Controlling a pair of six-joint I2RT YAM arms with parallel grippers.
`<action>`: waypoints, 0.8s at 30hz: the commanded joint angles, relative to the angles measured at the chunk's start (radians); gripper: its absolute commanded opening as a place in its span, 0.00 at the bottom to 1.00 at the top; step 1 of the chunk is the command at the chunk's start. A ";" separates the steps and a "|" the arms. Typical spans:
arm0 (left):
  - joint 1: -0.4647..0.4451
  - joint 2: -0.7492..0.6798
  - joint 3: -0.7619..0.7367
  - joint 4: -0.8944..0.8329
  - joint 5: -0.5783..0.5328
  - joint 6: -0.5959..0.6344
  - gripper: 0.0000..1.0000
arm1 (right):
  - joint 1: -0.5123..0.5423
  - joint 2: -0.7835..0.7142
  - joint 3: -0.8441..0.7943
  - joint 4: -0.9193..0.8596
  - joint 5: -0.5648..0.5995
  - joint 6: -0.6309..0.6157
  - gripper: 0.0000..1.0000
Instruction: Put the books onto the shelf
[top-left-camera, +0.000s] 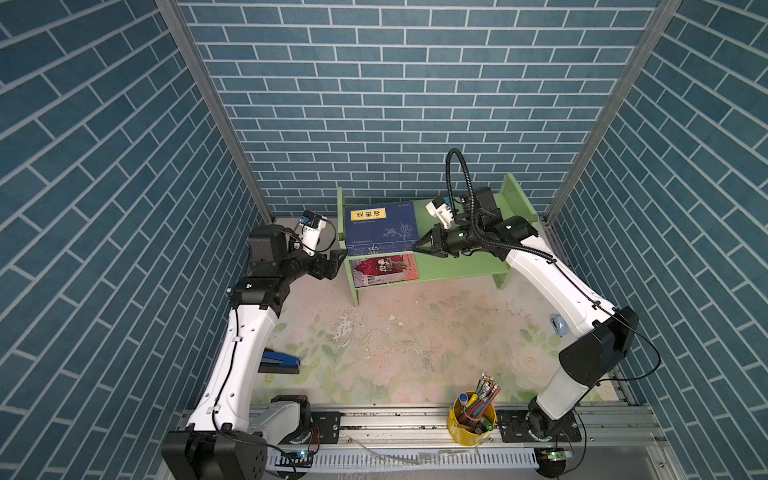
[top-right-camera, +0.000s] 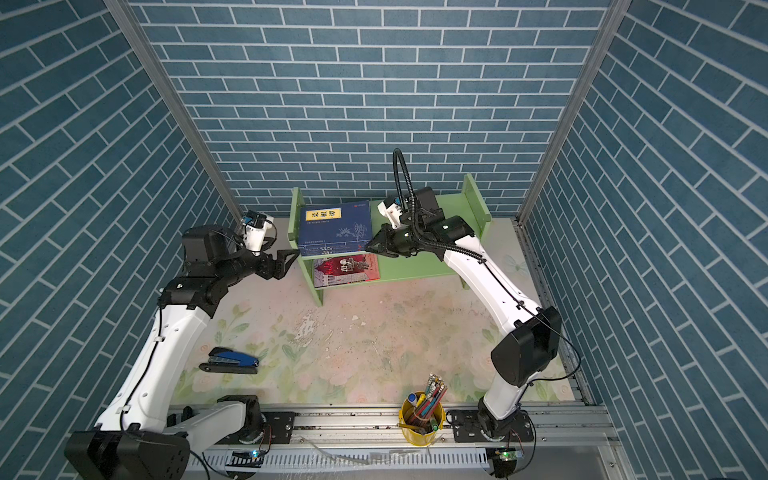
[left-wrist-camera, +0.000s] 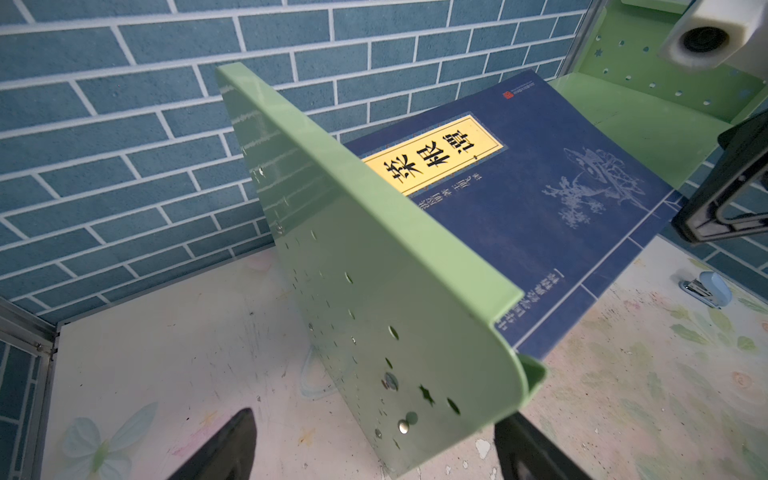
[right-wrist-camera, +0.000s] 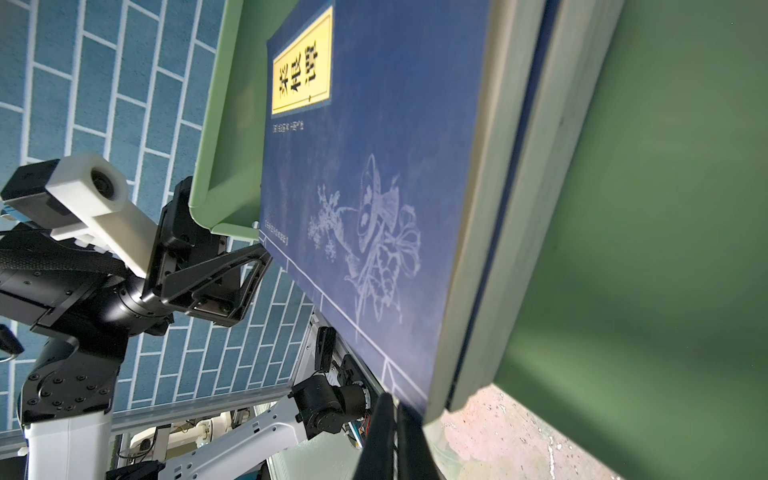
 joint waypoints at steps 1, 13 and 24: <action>-0.002 -0.009 0.007 0.001 0.008 -0.008 0.91 | 0.006 0.004 0.031 -0.018 -0.003 -0.039 0.08; -0.002 -0.061 0.003 -0.064 0.029 0.014 0.96 | 0.003 -0.044 0.033 -0.062 0.015 -0.071 0.16; -0.002 -0.117 0.008 -0.153 0.040 0.027 0.98 | 0.003 -0.096 0.033 -0.106 0.063 -0.130 0.20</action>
